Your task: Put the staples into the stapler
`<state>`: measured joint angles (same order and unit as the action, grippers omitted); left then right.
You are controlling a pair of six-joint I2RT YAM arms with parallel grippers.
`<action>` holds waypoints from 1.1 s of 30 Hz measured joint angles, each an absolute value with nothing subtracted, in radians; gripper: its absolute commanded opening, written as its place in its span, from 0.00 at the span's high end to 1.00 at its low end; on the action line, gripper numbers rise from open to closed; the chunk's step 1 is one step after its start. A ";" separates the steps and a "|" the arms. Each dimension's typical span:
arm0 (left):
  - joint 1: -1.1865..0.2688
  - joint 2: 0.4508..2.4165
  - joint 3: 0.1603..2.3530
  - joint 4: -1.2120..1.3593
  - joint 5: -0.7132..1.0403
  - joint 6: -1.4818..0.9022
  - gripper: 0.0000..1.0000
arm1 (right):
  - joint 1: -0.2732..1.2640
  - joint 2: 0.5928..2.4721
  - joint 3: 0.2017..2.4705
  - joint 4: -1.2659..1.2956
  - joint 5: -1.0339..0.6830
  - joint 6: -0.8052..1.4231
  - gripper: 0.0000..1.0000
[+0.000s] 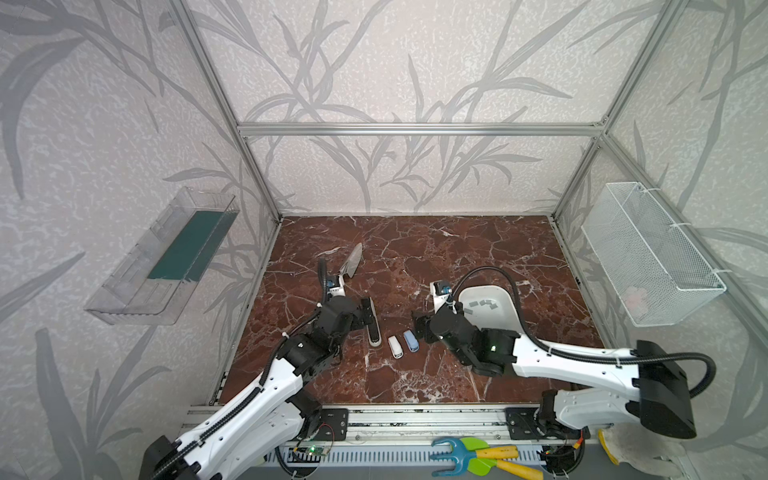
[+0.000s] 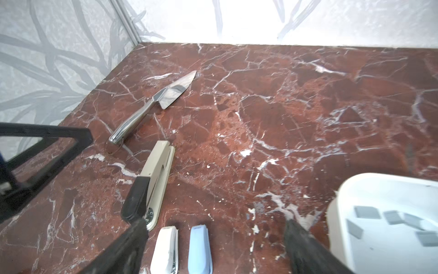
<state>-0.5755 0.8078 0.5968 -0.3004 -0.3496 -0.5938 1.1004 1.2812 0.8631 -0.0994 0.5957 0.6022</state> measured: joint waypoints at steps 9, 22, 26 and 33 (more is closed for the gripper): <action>-0.383 0.876 0.823 -0.363 -0.376 -0.582 0.00 | 0.575 1.237 0.963 -0.386 0.667 0.531 0.07; -0.031 1.129 0.583 -0.129 -0.412 -0.454 0.05 | 0.131 1.169 0.724 -0.352 0.589 0.365 0.01; -0.013 1.205 0.577 -0.099 -0.390 -0.405 0.09 | 0.126 1.336 0.718 -0.346 0.529 0.328 0.00; -0.010 1.137 0.520 0.084 -0.393 -0.352 0.03 | 0.126 1.354 0.710 -0.308 0.391 0.257 0.00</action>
<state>-0.0101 1.1366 0.5198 0.0841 -0.3927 -0.3519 0.1257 1.3544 0.7097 -0.3084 0.3912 0.2565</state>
